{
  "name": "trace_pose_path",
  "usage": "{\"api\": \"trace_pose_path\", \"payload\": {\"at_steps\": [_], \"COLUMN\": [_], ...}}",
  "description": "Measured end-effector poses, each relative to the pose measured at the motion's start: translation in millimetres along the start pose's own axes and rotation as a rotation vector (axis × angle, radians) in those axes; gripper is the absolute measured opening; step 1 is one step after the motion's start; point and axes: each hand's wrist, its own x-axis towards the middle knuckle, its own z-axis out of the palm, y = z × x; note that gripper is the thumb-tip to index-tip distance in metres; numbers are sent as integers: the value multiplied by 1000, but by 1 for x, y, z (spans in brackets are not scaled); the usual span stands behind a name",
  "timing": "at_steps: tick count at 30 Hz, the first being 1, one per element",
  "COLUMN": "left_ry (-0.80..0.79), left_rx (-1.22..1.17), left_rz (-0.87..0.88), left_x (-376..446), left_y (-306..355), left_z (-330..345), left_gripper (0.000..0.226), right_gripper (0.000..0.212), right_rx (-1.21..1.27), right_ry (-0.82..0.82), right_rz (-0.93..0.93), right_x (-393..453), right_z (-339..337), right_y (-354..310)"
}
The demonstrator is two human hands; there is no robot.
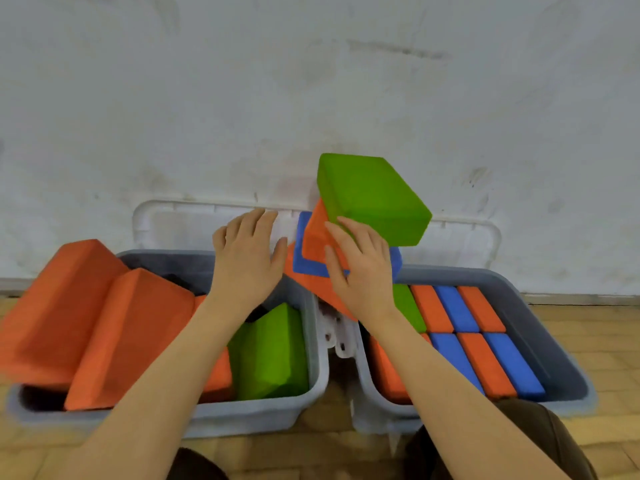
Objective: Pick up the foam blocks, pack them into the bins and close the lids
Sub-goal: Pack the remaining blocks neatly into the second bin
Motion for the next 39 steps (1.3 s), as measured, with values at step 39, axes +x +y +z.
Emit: {"api": "trace_pose_path", "payload": {"at_steps": [39], "left_ry": [96], "left_rx": [113], "left_rz": [-632], "left_x": [-164], "left_y": [-244], "left_z": [-27], "left_gripper": [57], "right_gripper": [42], "right_rx": [287], "right_ry": [-1046], "right_rz": [3], "right_x": [-109], "right_z": [222], "right_y": [-147]}}
